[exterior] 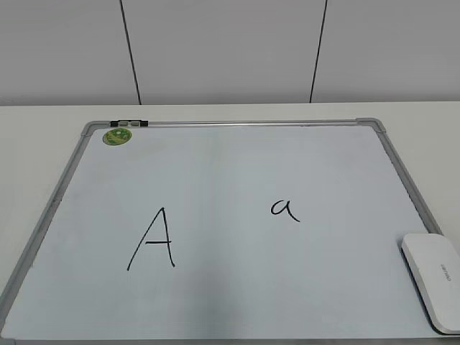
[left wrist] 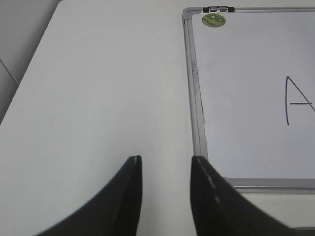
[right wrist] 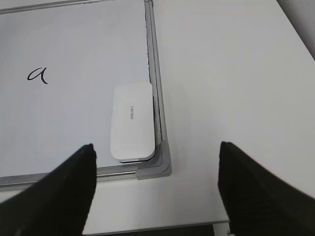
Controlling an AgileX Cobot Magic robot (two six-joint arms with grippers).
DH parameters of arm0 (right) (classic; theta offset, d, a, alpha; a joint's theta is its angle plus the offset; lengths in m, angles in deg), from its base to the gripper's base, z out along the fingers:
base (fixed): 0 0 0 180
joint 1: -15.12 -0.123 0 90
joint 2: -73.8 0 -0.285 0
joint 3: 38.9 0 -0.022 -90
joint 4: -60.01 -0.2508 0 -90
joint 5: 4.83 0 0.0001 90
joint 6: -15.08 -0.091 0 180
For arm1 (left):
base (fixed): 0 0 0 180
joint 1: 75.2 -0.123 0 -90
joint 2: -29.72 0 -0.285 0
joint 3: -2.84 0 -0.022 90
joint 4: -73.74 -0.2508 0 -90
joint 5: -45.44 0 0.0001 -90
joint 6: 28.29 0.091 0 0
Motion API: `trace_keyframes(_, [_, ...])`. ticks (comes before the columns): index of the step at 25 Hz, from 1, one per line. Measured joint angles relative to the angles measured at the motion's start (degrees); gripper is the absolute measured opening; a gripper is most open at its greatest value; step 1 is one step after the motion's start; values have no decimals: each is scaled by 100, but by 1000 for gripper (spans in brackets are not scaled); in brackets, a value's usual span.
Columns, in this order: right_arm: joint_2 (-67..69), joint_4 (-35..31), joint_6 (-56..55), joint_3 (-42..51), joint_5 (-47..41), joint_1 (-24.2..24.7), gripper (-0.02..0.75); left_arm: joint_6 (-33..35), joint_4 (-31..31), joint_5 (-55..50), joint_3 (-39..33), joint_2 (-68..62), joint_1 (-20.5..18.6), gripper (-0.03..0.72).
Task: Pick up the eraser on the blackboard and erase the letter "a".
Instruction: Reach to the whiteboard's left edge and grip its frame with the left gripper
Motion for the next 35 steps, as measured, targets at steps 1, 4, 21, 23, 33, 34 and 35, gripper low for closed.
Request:
trace_keyframes(1, [0,0,0,0,0,0,573,0,0,0,0,0,0,242])
trace_keyframes(4, [0,0,0,0,0,0,573,0,0,0,0,0,0,242])
trace_keyframes(21, [0,0,0,0,0,0,573,0,-187,297,576,-2163,0,242])
trace_keyframes(23, [0,0,0,0,0,0,573,0,-142,311,815,-2830,0,242])
trace_keyframes(33, [0,0,0,0,0,0,573,0,65,450,2561,-5927,0,242])
trace_keyframes(34, [0,0,0,0,0,0,573,0,78,419,2785,-6240,0,242])
trace_keyframes(35, [0,0,0,0,0,0,573,0,92,378,2974,-6549,0,242])
